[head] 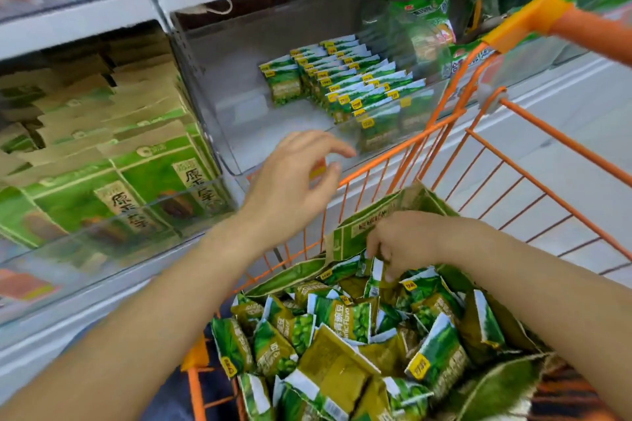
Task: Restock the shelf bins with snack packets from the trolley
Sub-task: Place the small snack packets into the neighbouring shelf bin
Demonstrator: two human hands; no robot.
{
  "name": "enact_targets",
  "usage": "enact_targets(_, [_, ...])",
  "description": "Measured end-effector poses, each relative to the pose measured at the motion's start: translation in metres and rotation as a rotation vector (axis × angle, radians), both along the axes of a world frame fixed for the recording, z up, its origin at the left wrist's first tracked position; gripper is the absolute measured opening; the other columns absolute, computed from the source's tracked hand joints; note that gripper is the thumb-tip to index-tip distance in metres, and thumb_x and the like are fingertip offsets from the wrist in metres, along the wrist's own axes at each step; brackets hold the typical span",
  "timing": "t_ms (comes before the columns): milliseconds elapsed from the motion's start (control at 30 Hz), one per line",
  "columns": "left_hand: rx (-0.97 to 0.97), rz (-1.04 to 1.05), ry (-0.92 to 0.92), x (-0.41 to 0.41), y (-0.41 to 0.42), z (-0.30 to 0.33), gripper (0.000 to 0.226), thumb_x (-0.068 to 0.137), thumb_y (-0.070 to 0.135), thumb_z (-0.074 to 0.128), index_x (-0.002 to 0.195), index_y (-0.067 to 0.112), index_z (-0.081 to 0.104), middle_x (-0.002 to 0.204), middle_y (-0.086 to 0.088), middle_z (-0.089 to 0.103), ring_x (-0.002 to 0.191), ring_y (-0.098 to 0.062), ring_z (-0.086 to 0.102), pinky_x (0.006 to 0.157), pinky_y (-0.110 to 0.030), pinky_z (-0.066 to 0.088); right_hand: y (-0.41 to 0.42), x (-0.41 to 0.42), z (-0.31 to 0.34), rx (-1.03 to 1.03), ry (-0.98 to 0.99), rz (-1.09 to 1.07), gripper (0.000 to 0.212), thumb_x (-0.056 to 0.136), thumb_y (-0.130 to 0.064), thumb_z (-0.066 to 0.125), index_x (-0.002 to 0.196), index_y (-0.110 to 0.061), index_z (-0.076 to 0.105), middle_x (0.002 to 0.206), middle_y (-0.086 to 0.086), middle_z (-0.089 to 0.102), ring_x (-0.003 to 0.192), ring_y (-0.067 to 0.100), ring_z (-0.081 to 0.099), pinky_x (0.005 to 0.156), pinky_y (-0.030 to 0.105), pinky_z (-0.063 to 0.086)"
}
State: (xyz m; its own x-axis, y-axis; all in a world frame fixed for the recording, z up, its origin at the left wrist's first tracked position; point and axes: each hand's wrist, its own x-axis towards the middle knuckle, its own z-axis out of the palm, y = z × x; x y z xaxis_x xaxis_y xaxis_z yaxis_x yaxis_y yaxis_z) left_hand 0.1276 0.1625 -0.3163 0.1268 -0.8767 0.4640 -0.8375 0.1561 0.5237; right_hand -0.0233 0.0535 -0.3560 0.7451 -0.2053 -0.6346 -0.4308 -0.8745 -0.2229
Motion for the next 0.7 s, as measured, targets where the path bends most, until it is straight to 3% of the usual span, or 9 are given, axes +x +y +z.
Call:
enact_targets(100, [0.038, -0.047, -0.023, 0.006, -0.005, -0.012, 0.021, 0.089, 0.015, 0.051, 0.099, 0.016, 0.069, 0.093, 0.009, 0.061, 0.085, -0.008, 0.055, 0.077, -0.033, 0.048, 0.0, 0.001, -0.012, -0.021, -0.055, 0.009, 0.032, 0.08, -0.022, 0.074, 0.109, -0.015, 0.066, 0.088, -0.003, 0.064, 0.088, 0.02, 0.059, 0.069, 0.03, 0.048])
enact_targets(200, [0.076, -0.015, 0.073, 0.009, -0.006, -0.014, 0.018, 0.09, 0.014, 0.055, 0.097, 0.021, 0.07, 0.084, 0.02, 0.055, 0.074, 0.002, 0.052, 0.07, -0.02, 0.043, -0.004, 0.002, -0.001, 0.021, -0.115, -0.004, 0.021, 0.08, -0.025, 0.074, 0.099, -0.016, 0.069, 0.09, -0.002, 0.068, 0.084, 0.015, 0.062, 0.075, 0.032, 0.05])
enact_targets(267, [0.072, 0.016, 0.17, 0.009, -0.004, -0.013, 0.016, 0.09, 0.016, 0.056, 0.097, 0.023, 0.07, 0.083, 0.022, 0.057, 0.074, 0.001, 0.055, 0.07, -0.017, 0.043, -0.01, -0.001, 0.022, 0.175, -0.21, -0.096, 0.013, 0.08, -0.026, 0.076, 0.087, -0.019, 0.068, 0.081, -0.001, 0.068, 0.074, 0.012, 0.062, 0.068, 0.029, 0.048])
enact_targets(433, [-0.072, 0.068, 0.519, 0.008, 0.007, 0.0, 0.016, 0.093, 0.028, 0.052, 0.104, 0.037, 0.059, 0.096, 0.004, 0.068, 0.088, -0.015, 0.065, 0.08, -0.034, 0.054, -0.02, -0.017, 0.082, 0.711, -0.682, -0.589, 0.025, 0.073, -0.02, 0.081, 0.065, -0.016, 0.058, 0.06, 0.005, 0.052, 0.052, 0.01, 0.052, 0.049, 0.016, 0.045])
enact_targets(500, [-0.122, 0.041, 0.462, 0.005, 0.013, 0.006, 0.03, 0.091, 0.017, 0.05, 0.113, 0.037, 0.055, 0.106, 0.005, 0.066, 0.098, -0.012, 0.063, 0.083, -0.032, 0.053, -0.019, -0.018, 0.086, 0.793, -0.851, -0.717, 0.026, 0.069, -0.021, 0.08, 0.063, -0.016, 0.056, 0.056, 0.001, 0.05, 0.047, 0.007, 0.047, 0.044, 0.013, 0.04])
enact_targets(600, [-0.107, -0.019, 0.128, 0.001, 0.014, 0.004, 0.069, 0.075, -0.011, 0.046, 0.131, 0.028, 0.05, 0.133, 0.0, 0.051, 0.119, -0.015, 0.051, 0.097, -0.031, 0.046, -0.019, -0.014, 0.079, 0.783, -0.933, -0.879, 0.022, 0.079, -0.017, 0.07, 0.066, -0.014, 0.052, 0.052, -0.007, 0.048, 0.039, 0.003, 0.045, 0.039, 0.012, 0.037])
enact_targets(700, [-0.173, -0.057, -0.169, -0.003, 0.009, -0.001, 0.058, 0.083, 0.004, 0.066, 0.135, 0.022, 0.051, 0.14, -0.002, 0.047, 0.12, -0.024, 0.05, 0.102, -0.029, 0.039, -0.016, -0.01, 0.073, 0.829, -0.906, -0.963, 0.01, 0.089, -0.011, 0.062, 0.079, -0.012, 0.062, 0.055, -0.003, 0.052, 0.04, 0.005, 0.052, 0.042, 0.016, 0.047])
